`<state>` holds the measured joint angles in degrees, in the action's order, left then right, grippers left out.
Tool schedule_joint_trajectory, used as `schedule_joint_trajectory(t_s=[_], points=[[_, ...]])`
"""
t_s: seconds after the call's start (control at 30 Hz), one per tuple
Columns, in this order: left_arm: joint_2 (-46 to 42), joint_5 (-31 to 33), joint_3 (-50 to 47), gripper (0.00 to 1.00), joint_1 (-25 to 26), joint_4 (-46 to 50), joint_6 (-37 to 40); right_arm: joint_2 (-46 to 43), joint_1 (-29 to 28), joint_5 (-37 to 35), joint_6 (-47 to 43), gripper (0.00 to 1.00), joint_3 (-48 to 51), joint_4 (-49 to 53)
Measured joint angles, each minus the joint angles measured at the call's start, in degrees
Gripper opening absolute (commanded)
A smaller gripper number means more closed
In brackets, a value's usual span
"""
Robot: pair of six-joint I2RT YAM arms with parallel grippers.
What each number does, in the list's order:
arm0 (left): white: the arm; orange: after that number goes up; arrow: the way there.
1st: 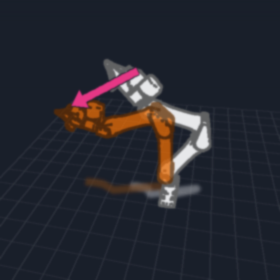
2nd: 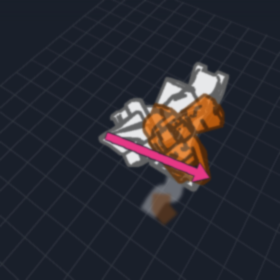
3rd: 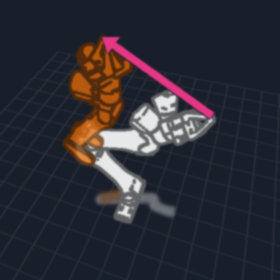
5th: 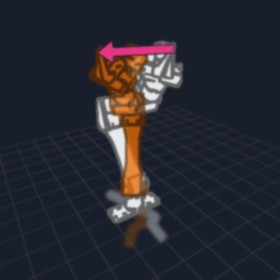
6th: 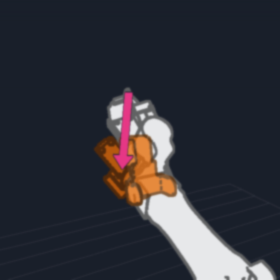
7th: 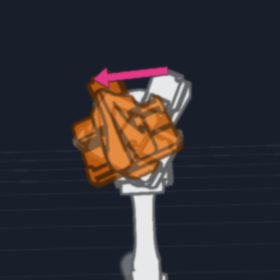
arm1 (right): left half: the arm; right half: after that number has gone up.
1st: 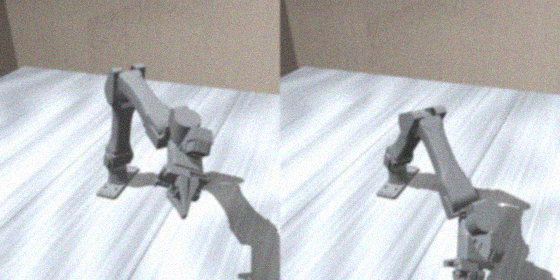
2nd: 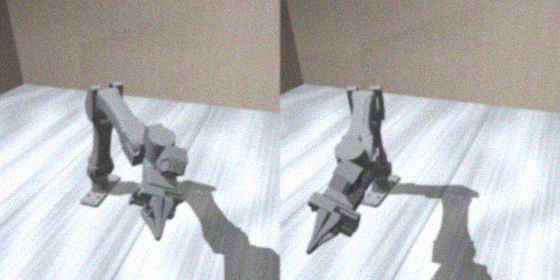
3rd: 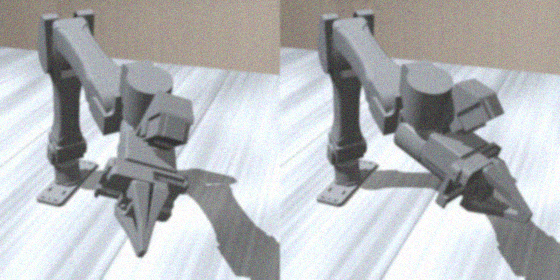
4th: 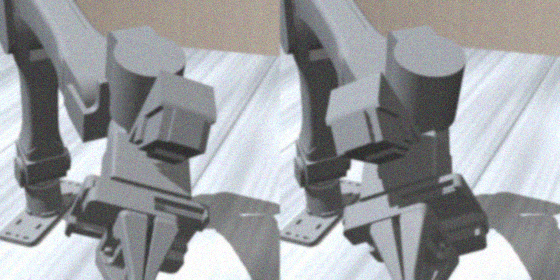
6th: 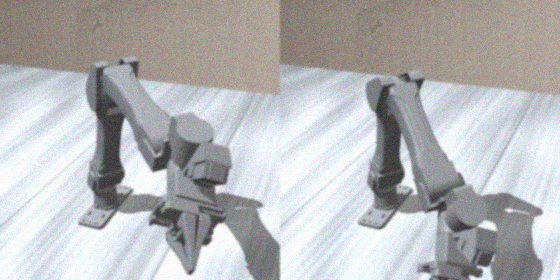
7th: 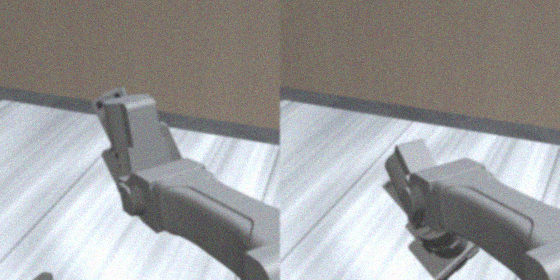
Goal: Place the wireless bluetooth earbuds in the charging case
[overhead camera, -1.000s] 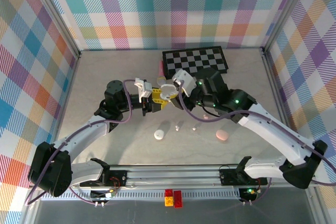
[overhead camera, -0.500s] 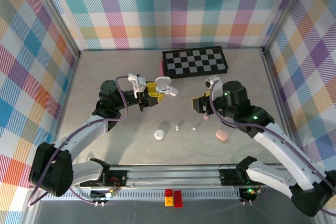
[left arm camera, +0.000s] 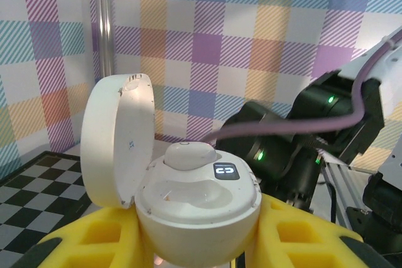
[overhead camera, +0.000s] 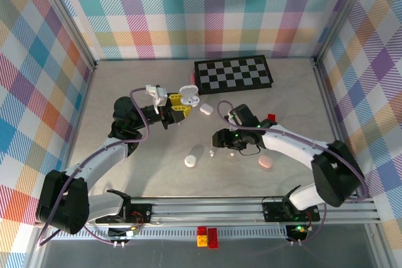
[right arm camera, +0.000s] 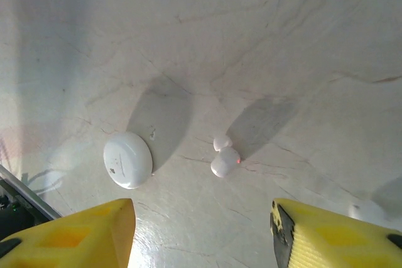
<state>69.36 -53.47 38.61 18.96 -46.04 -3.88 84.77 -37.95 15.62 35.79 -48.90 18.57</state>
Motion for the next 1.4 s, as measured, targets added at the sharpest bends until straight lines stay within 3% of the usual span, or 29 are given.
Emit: schedule_joint_trajectory(t_s=[0.4, 0.8, 1.4], points=[[-0.22, -0.02, -0.26, 0.33, 0.00, -0.74, -1.33, 15.52, -0.33, 6.47, -2.89, 0.55, -7.19, -2.51], [-1.22, -0.02, -0.59, 0.33, 0.00, -0.68, -1.33, 17.62, -1.38, 7.28, -6.27, 0.55, -7.58, -2.51], [-1.22, 0.02, -0.59, 0.33, -0.59, -0.79, -1.53, 13.42, -9.01, 7.37, -3.91, 0.55, -1.77, -5.38]])
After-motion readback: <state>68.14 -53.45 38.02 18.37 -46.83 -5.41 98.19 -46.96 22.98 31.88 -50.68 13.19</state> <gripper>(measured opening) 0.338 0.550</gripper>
